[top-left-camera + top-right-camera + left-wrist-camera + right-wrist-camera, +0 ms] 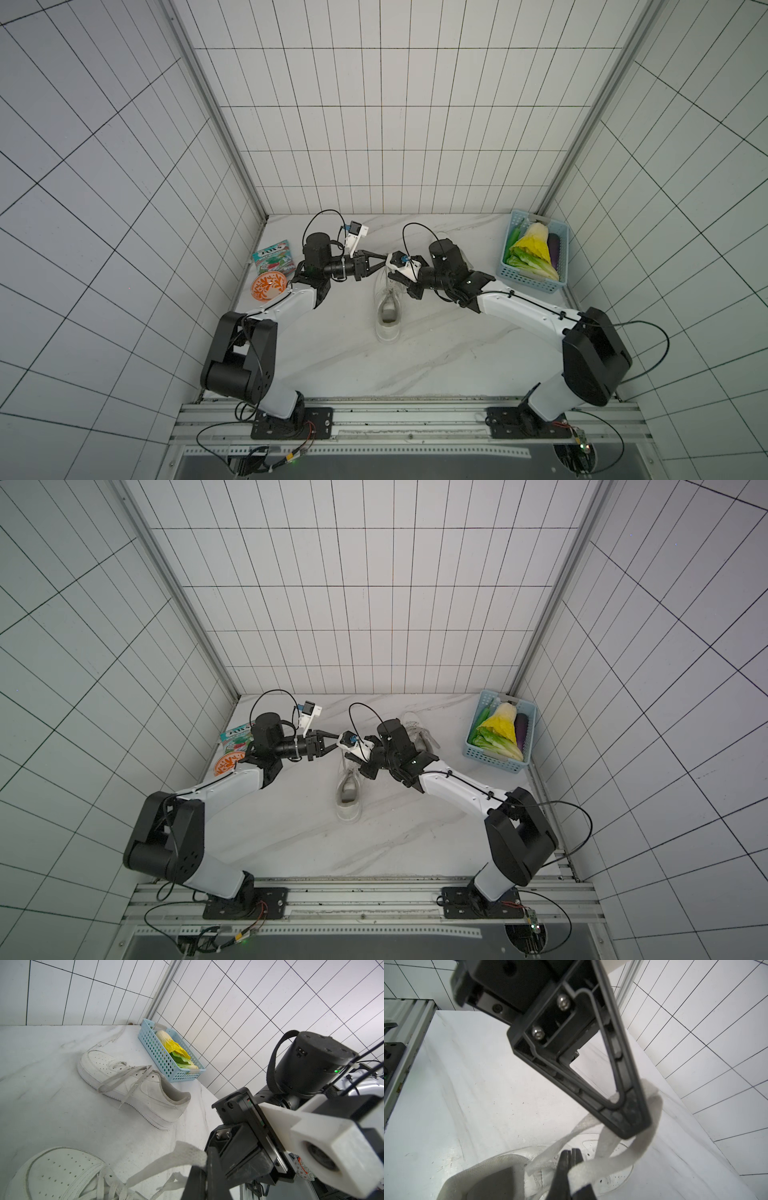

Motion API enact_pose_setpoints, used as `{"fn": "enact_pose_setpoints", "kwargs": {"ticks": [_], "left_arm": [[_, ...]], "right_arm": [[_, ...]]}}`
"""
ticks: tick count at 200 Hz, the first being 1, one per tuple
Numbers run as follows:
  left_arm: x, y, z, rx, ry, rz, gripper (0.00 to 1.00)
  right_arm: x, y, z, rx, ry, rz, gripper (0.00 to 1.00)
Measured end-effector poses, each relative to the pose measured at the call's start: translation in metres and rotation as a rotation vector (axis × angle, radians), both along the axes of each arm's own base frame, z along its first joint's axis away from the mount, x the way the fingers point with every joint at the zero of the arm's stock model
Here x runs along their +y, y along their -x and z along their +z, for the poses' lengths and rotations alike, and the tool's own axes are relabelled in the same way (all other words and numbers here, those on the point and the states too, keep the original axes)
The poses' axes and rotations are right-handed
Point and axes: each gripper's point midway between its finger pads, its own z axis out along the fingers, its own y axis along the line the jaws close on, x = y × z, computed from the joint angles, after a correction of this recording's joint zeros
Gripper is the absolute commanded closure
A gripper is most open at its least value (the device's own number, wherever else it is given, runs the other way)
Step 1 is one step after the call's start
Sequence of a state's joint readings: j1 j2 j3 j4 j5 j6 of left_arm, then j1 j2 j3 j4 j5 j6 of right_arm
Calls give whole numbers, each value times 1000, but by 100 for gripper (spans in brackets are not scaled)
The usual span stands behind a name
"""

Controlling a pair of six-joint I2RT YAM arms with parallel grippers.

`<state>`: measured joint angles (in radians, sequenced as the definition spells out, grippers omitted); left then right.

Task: Tie the shoes
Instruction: Cross the shoelace with the shoelace.

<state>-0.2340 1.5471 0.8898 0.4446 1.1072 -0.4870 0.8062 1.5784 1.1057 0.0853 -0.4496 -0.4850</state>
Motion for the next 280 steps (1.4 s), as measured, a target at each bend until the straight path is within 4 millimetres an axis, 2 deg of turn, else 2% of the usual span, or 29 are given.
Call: {"fn": "enact_pose_setpoints", "kwargs": {"ticks": [44,115,155,189,211,245,280], "left_arm": [[-1,-7,0,18,3,9,100],[-2,-11,-9,41,-3,10,100],[-2,-12,-12,38,-7,14,100],[-1,-11,-18,44,-13,17,100],[0,-9,-24,54,-19,18,100],[1,-5,-34,77,-27,18,100],[1,-3,-39,85,-31,20,100]], "right_arm": [[-2,-7,-7,-54,40,-11,100],[-8,-15,-55,-27,174,-34,99],[-12,-17,-69,-7,216,-57,90],[-15,-17,-77,24,233,-80,73],[-16,-15,-80,45,234,-86,67],[-17,-13,-80,70,223,-96,59],[-22,-7,-70,88,198,-108,51]]}}
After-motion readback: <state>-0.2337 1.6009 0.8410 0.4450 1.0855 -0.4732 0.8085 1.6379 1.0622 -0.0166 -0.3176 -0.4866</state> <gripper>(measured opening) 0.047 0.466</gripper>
